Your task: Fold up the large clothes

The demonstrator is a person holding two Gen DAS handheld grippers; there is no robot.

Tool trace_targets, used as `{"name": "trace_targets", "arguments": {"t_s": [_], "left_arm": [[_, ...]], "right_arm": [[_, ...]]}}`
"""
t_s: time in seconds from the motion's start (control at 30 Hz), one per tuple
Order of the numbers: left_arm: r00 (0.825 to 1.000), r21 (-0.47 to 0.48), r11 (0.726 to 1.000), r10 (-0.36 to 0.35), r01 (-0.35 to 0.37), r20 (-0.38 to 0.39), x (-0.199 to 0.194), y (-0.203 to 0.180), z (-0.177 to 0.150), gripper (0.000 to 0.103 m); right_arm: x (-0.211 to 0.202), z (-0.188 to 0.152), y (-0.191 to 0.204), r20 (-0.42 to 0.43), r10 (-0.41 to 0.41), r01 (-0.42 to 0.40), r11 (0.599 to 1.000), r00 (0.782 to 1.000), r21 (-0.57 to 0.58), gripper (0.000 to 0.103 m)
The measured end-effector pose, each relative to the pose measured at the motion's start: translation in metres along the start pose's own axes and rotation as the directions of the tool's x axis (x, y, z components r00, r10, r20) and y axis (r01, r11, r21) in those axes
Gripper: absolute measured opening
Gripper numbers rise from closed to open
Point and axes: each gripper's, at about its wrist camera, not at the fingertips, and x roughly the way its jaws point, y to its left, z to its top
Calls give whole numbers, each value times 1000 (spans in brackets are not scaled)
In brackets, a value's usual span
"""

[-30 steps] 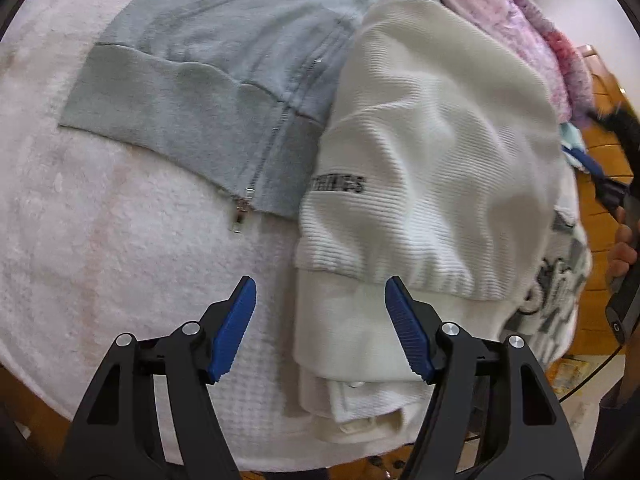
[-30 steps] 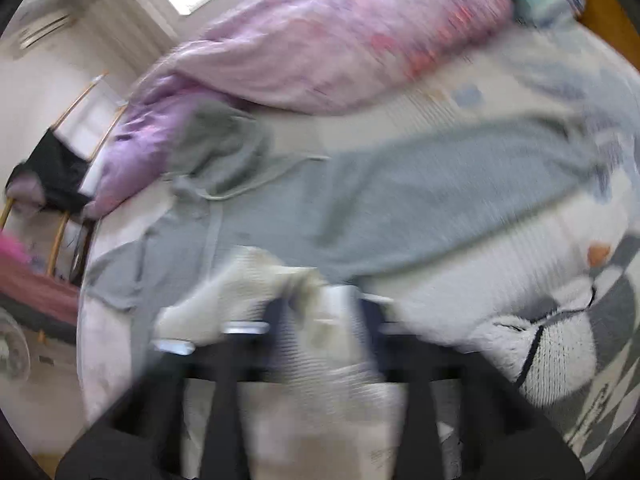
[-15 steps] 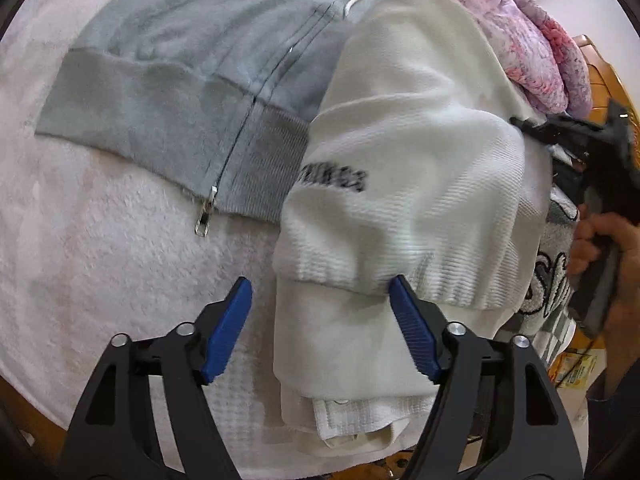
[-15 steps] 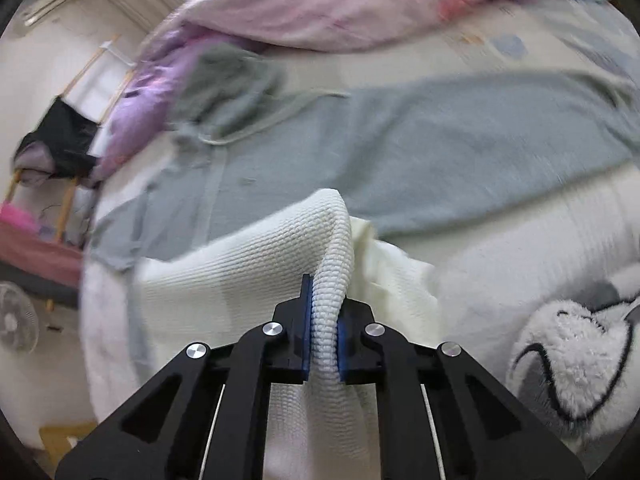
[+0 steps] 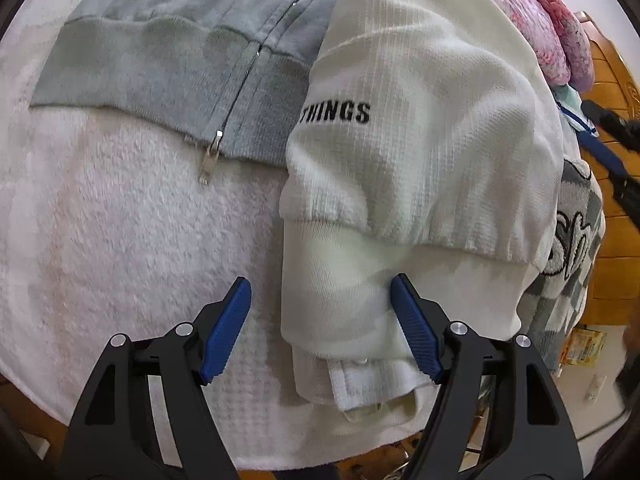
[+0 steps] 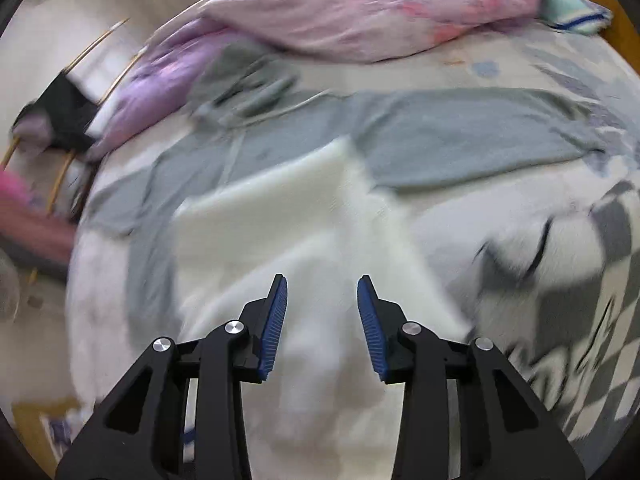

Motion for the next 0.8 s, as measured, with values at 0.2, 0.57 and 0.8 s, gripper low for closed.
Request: {"name": "trace_targets", "arguments": {"t_s": [0.2,0.57,0.8], "left_arm": [[1000,31,999,-21,21,-23,1,4,-24,73],[988,-123,981,-148,153,50,-8,28,-21,73],[993,-42,993,-112,113,28,8,6,-11,85]], "right_arm": [[56,-71,-47,-142,-106,117,991,984,71,5],[12,-91,-31,-64,-34,41,993,997,114,15],[45,-135,-70,-123,-78,102,973,989,208,13]]}}
